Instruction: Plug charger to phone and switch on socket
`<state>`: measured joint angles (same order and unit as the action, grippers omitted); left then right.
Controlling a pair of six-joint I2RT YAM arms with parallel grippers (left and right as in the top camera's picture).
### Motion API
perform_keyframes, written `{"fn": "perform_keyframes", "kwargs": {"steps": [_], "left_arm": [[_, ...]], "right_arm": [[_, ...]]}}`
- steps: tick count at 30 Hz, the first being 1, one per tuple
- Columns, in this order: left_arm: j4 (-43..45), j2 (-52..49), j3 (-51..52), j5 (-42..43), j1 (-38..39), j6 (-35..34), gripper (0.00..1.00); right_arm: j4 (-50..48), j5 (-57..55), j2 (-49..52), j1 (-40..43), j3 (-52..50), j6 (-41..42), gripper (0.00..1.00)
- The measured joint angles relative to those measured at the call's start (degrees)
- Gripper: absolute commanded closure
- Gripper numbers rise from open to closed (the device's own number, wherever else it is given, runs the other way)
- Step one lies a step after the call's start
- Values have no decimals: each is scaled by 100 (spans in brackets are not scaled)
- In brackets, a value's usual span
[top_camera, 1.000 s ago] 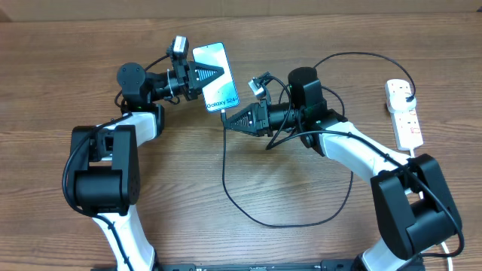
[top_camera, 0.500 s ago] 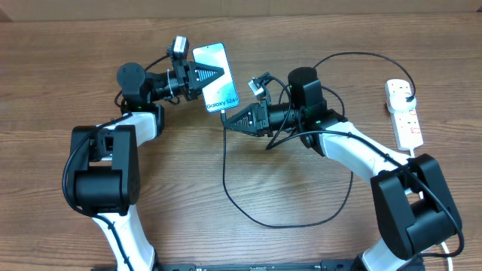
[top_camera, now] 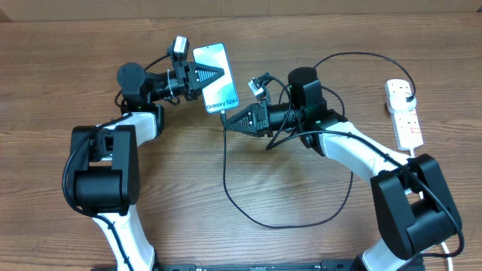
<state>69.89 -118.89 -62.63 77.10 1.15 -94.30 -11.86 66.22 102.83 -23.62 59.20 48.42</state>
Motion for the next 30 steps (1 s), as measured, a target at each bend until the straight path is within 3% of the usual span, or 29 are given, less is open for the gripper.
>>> {"fn": "perform_keyframes", "kwargs": {"steps": [30], "left_arm": [[0, 0, 0, 201, -103, 17, 95]], "right_arm": [[11, -52, 0, 2, 0, 0, 96]]}}
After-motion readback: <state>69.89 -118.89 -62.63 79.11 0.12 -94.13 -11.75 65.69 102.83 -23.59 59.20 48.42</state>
